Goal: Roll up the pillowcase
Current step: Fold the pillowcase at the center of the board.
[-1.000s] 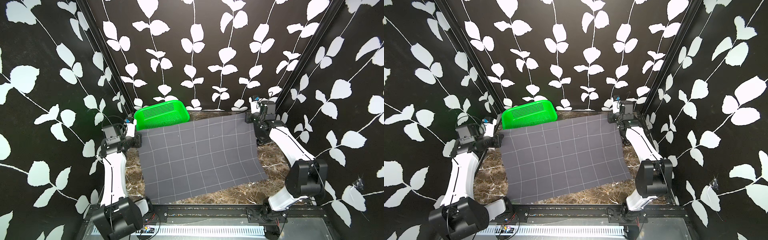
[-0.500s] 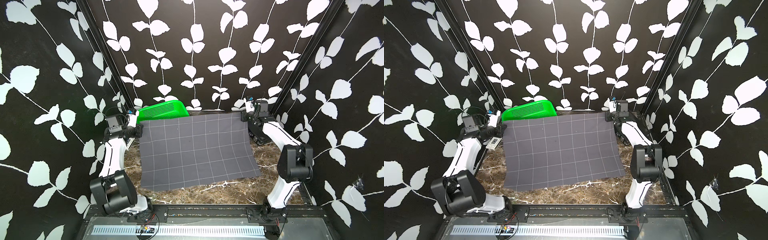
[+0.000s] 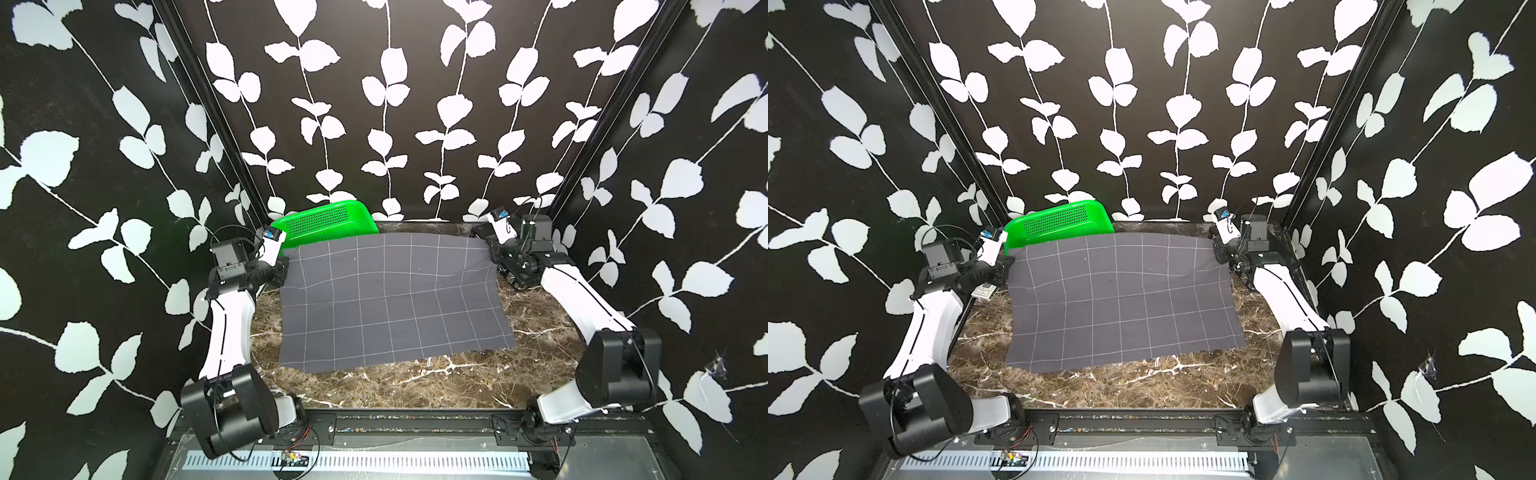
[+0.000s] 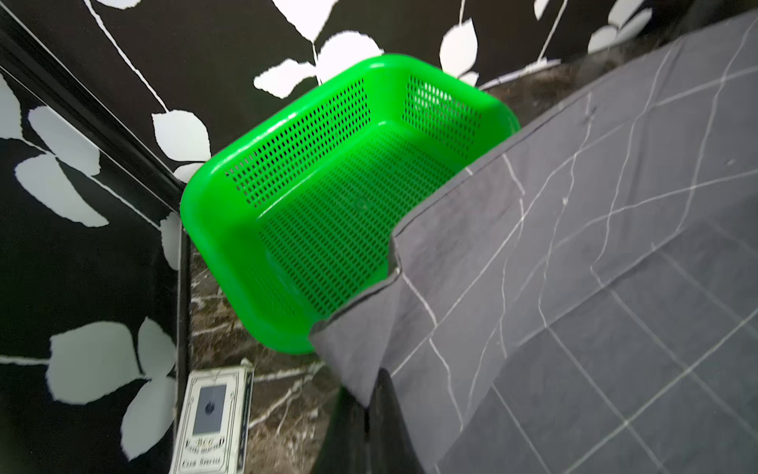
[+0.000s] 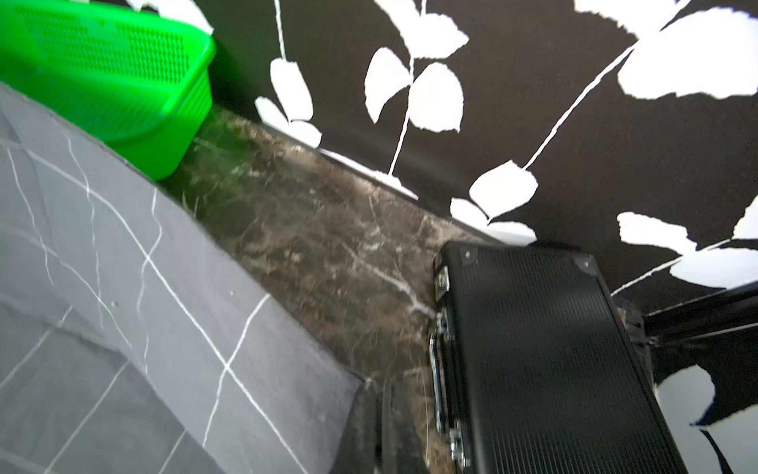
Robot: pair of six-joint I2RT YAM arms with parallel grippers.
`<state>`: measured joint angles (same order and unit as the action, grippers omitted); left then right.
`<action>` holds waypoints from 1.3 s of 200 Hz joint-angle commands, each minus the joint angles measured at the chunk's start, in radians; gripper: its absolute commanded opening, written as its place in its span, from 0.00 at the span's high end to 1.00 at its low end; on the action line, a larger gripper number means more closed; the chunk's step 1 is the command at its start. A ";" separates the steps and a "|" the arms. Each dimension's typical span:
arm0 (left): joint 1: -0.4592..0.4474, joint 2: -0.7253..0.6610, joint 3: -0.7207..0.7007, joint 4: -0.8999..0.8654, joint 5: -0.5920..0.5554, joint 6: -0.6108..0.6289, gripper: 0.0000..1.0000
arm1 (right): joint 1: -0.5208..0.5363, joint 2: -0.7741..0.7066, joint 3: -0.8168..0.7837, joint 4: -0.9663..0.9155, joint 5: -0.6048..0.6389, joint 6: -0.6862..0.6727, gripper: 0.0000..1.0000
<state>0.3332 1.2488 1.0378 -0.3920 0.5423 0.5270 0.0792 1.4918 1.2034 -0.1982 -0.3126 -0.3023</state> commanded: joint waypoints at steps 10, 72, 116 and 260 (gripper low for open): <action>0.000 -0.063 -0.062 -0.116 -0.081 0.134 1.00 | -0.004 -0.077 -0.127 -0.062 0.018 -0.088 1.00; 0.000 -0.174 -0.191 -0.245 -0.189 0.269 1.00 | -0.004 -0.199 -0.331 -0.132 0.055 -0.159 0.98; -0.002 -0.231 -0.266 -0.287 -0.223 0.344 1.00 | -0.004 -0.256 -0.407 -0.210 0.045 -0.225 0.97; -0.074 -0.344 -0.446 -0.429 -0.393 0.475 1.00 | 0.133 -0.335 -0.570 -0.326 0.379 -0.321 0.91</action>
<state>0.2623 0.9249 0.6262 -0.7876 0.1768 0.9806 0.1837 1.1893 0.6888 -0.4870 -0.0380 -0.6170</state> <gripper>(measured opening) 0.048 0.088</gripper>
